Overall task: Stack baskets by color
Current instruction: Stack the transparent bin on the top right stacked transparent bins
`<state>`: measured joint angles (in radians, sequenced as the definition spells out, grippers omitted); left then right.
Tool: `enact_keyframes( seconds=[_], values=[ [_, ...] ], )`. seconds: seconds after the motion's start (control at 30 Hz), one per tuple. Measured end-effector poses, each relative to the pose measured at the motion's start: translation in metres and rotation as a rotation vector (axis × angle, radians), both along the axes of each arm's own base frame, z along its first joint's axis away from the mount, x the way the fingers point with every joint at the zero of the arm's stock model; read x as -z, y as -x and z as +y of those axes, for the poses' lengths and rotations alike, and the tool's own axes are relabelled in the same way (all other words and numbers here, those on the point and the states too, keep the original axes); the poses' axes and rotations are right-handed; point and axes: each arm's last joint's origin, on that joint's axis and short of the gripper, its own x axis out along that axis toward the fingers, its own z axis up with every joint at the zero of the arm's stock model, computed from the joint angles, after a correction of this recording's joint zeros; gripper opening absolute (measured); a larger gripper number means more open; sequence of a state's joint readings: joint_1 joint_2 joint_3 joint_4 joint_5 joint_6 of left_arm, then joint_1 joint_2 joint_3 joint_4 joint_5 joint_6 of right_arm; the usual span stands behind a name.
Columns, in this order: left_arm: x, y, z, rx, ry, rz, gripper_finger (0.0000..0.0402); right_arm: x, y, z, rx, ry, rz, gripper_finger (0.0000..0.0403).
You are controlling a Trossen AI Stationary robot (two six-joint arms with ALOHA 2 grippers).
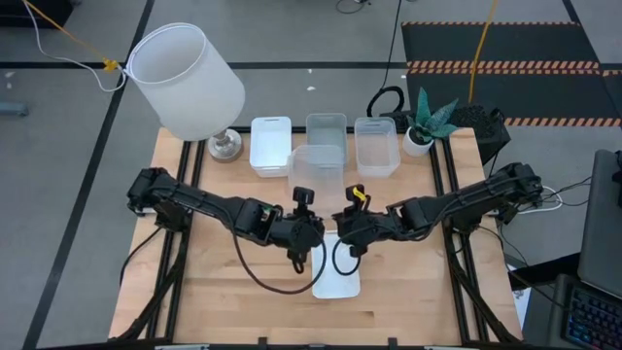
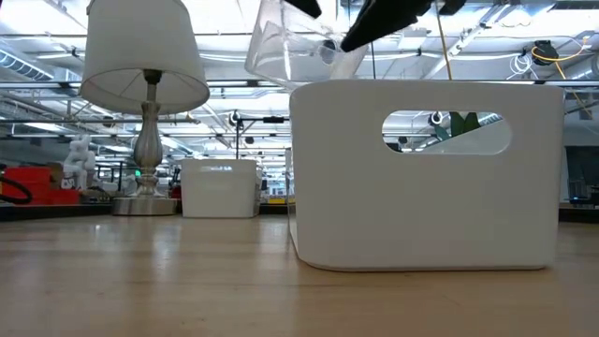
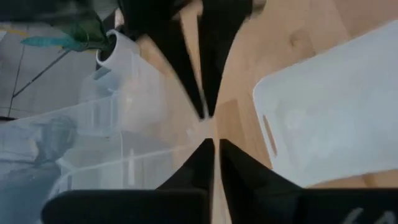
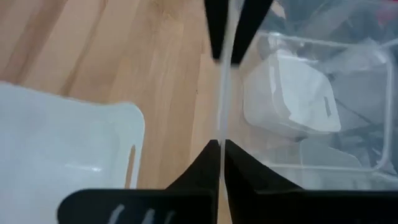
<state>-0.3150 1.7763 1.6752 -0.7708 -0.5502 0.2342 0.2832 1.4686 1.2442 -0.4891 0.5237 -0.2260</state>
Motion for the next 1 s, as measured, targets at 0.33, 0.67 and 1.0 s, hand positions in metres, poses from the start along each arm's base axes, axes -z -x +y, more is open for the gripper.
enact_keyframes(
  seconds=[0.33,0.67,1.0],
  values=[
    [-0.009,0.004,-0.016,-0.005,-0.022,-0.093,0.0142,-0.005,0.018,-0.005,-0.017,0.046,0.098,0.0001],
    [-0.031,0.027,-0.021,-0.077,0.096,-0.164,0.0167,-0.023,0.06,-0.018,-0.004,0.064,0.21,0.0001],
    [0.013,0.043,-0.044,-0.152,0.157,-0.053,0.0168,-0.051,0.098,-0.05,-0.062,0.161,0.22,0.0]
  ],
)
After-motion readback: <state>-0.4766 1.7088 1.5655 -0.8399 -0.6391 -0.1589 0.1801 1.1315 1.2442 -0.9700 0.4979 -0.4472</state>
